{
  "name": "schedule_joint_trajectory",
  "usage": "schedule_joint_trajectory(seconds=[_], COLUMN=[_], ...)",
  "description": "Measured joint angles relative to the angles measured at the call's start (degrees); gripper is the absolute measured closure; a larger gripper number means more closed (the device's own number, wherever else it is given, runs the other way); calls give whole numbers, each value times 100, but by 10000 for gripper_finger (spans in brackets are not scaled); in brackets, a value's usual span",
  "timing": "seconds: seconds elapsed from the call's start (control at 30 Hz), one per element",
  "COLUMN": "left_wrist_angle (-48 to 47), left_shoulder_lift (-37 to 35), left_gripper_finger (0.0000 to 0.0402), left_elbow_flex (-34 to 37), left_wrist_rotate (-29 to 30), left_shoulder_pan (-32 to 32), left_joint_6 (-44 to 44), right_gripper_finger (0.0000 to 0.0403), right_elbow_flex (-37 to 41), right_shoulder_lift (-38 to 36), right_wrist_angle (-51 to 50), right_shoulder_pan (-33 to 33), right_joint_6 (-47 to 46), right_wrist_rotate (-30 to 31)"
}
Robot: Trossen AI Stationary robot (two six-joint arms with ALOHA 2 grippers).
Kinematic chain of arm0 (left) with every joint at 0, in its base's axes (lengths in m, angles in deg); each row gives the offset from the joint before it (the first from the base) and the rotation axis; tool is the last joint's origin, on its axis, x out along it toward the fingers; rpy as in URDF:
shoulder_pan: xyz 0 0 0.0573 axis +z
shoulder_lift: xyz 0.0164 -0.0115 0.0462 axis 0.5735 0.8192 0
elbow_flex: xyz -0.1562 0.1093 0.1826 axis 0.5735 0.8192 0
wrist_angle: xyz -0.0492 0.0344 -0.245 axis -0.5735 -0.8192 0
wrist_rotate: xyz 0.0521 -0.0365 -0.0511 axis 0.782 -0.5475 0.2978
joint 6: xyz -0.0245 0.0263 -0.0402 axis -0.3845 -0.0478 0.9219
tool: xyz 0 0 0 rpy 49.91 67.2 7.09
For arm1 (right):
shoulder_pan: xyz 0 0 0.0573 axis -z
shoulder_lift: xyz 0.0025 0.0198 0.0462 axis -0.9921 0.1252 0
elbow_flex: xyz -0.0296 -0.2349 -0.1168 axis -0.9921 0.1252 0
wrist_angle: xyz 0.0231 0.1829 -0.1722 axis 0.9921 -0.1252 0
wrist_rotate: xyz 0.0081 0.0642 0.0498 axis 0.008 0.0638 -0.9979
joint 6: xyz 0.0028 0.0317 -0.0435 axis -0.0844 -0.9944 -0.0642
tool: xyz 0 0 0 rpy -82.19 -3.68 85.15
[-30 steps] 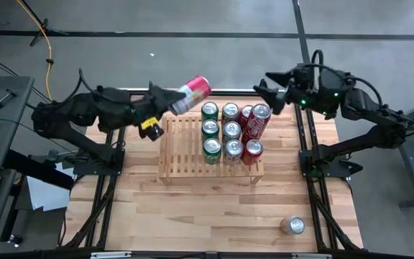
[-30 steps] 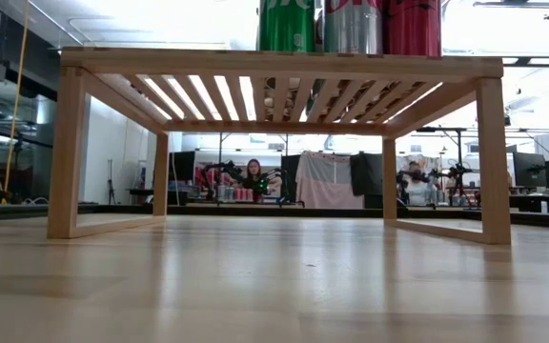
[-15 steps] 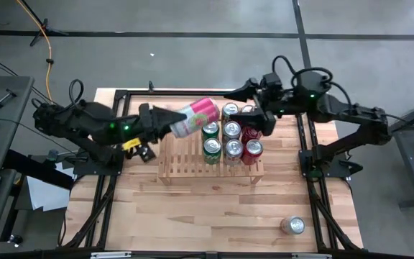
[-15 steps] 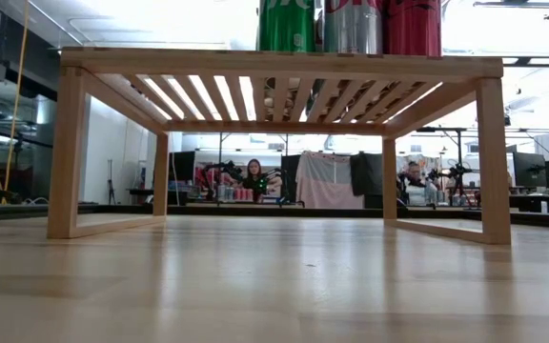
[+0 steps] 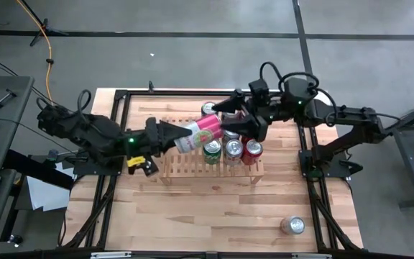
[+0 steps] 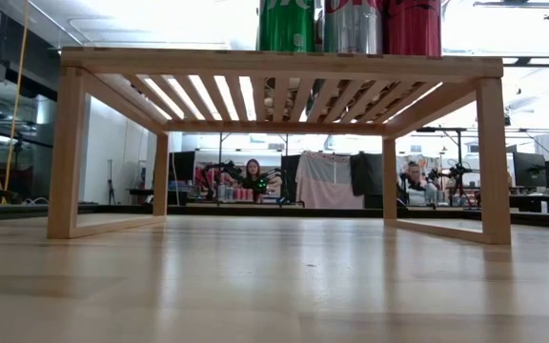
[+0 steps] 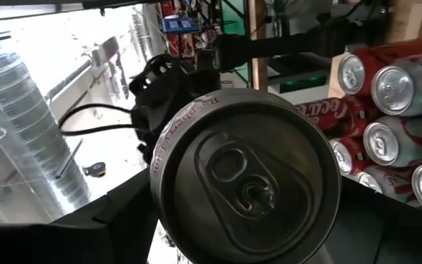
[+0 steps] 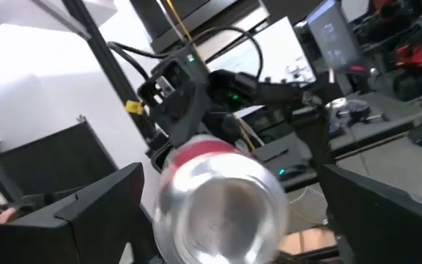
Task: Place canned beverage on shelf
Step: Put the top white pink soda can on the shelf
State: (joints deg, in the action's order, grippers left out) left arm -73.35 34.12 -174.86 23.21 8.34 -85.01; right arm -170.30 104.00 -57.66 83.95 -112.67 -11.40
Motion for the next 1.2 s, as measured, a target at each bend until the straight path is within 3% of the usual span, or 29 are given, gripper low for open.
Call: schedule_joint_trajectory(seconds=[0.5,1.2], left_wrist_angle=[319,296], left_shoulder_lift=[107,234], left_gripper_finger=[117,117], left_elbow_flex=[0,-2], left_wrist_rotate=[-229,-637], left_shoulder_pan=[-40,197], left_joint_6=[-338,-240], right_gripper_finger=[4,10], right_elbow_flex=[0,-7], right_shoulder_lift=[32,298], right_wrist_angle=[-108,-133], right_shoulder_pan=[-600,-795], right_joint_6=[19,66], right_wrist_rotate=[345,273])
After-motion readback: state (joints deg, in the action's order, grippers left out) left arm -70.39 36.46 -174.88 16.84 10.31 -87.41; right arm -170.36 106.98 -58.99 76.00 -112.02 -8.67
